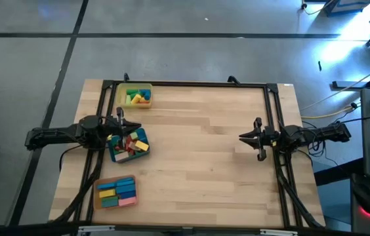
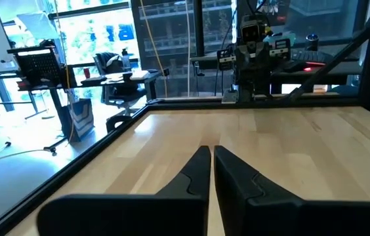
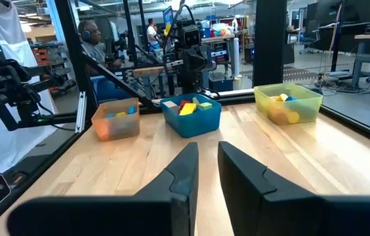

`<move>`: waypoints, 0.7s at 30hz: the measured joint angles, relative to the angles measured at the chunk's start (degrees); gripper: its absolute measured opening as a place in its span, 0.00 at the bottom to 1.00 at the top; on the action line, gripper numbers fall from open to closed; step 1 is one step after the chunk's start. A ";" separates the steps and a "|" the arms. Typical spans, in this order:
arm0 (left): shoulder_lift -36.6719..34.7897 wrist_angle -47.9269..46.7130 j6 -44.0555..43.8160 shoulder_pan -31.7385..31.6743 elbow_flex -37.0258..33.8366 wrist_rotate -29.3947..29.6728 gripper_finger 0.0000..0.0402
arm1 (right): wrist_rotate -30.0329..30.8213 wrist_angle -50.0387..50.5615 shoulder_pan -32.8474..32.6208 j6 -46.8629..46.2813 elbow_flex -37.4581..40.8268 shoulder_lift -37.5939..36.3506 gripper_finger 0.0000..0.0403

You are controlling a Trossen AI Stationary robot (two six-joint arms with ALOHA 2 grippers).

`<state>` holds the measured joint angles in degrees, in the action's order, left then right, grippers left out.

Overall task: Sort blocks by size
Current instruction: Return to Home Position

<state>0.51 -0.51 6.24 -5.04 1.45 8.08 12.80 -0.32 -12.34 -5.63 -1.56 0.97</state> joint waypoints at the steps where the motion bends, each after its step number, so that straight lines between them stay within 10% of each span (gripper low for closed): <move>1: 0.00 0.00 0.00 0.00 0.00 0.00 0.01 | 0.00 0.00 0.00 0.00 0.02 0.00 0.15; 21: 0.00 -0.02 -0.02 0.00 0.00 0.00 0.00 | -0.02 0.13 -0.02 -0.02 0.08 0.00 0.15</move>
<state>0.51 -0.54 6.22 -5.04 1.45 8.08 12.78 -0.19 -12.36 -5.65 -1.48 0.97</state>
